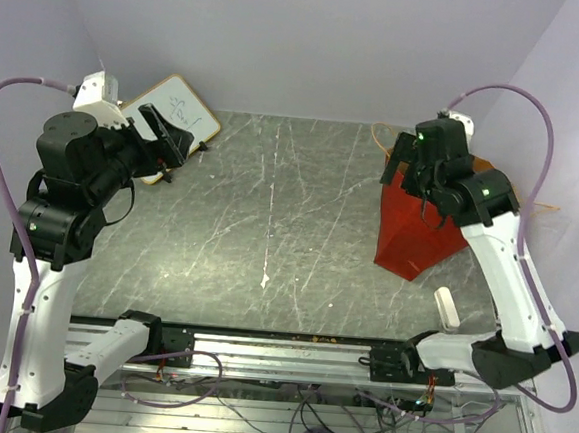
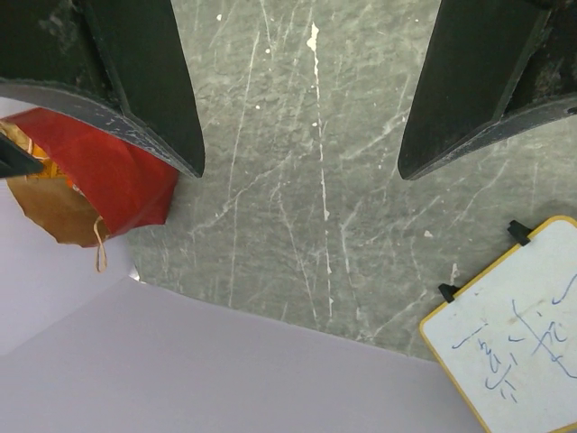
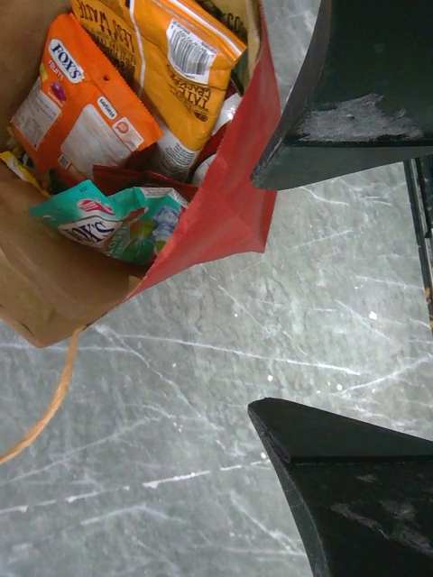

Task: Take the snacks out of the paper bag
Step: Move the paper bag to the center of the board.

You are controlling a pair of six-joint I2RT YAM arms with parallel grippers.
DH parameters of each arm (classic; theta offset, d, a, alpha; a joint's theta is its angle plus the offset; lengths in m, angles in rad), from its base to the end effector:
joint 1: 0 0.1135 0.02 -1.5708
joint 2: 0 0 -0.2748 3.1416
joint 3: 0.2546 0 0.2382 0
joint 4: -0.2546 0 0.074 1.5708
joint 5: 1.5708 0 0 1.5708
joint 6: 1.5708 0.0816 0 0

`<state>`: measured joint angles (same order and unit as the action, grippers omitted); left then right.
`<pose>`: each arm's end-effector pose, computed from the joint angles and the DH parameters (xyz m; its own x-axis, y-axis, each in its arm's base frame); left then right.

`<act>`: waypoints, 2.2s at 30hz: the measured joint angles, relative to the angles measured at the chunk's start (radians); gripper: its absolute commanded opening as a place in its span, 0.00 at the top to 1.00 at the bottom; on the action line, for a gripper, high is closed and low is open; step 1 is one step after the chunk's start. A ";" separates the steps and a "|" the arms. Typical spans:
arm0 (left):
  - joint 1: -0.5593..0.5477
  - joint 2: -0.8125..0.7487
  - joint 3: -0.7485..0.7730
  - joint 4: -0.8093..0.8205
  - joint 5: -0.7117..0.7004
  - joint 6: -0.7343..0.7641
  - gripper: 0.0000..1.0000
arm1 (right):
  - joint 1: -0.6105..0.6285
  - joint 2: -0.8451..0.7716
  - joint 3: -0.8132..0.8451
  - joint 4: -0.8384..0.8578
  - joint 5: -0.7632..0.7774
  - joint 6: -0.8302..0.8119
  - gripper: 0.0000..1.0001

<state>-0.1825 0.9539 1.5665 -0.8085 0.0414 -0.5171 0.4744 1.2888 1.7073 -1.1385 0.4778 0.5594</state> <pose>0.1643 -0.0338 0.4890 -0.2758 -0.4514 -0.8487 0.0977 0.8651 -0.4919 0.2305 0.0762 0.4294 -0.5492 0.2477 -0.7981 0.2281 0.9632 0.1420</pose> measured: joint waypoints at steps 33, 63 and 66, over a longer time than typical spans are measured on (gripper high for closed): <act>-0.016 0.079 0.150 -0.061 0.014 0.117 0.00 | -0.192 0.468 0.129 0.386 -0.520 -0.348 0.77; -0.017 0.013 0.093 -0.146 0.112 -0.008 0.03 | 0.418 0.397 -0.038 0.554 -0.669 -0.037 0.74; -0.017 0.014 0.103 -0.151 0.139 -0.011 0.03 | 0.445 0.397 -0.002 0.554 -0.660 -0.011 0.53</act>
<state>-0.1993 0.9676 1.6695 -0.9596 0.1802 -0.5285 0.9192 1.6855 1.7054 -0.5850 -0.1818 0.5484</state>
